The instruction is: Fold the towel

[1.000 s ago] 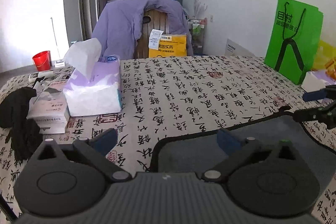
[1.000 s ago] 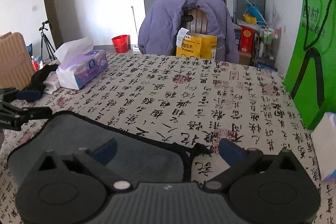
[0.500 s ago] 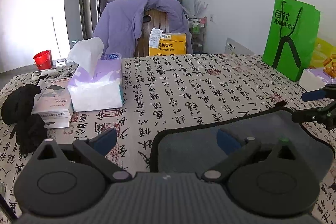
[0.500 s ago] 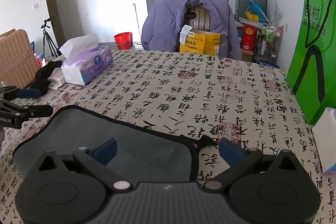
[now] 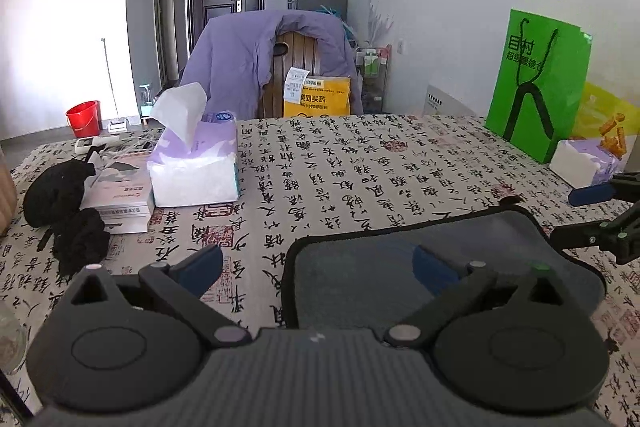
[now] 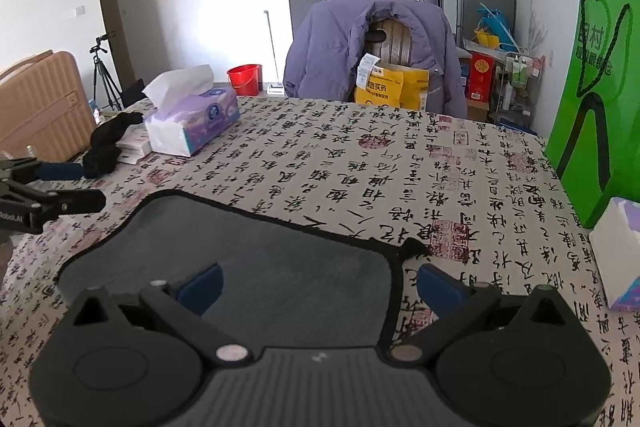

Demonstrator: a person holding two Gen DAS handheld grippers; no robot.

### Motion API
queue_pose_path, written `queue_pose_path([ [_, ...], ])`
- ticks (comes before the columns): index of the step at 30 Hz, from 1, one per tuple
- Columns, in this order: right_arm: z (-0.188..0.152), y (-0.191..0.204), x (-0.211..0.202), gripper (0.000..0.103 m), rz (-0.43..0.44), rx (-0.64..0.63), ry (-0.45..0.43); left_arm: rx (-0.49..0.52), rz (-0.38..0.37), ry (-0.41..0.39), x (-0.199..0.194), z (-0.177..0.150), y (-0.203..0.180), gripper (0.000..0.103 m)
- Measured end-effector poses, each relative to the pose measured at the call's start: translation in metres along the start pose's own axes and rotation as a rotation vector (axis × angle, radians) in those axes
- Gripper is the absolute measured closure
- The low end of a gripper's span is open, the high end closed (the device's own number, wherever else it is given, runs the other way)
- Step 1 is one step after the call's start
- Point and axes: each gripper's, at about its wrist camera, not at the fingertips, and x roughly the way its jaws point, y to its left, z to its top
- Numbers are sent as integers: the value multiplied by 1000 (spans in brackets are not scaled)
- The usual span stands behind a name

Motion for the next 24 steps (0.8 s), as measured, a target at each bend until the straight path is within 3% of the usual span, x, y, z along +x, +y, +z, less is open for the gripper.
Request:
queue_pose_path([
  [24, -33, 37, -88, 0, -1, -9, -68, 1, 0, -72, -98, -28, -14, 0],
])
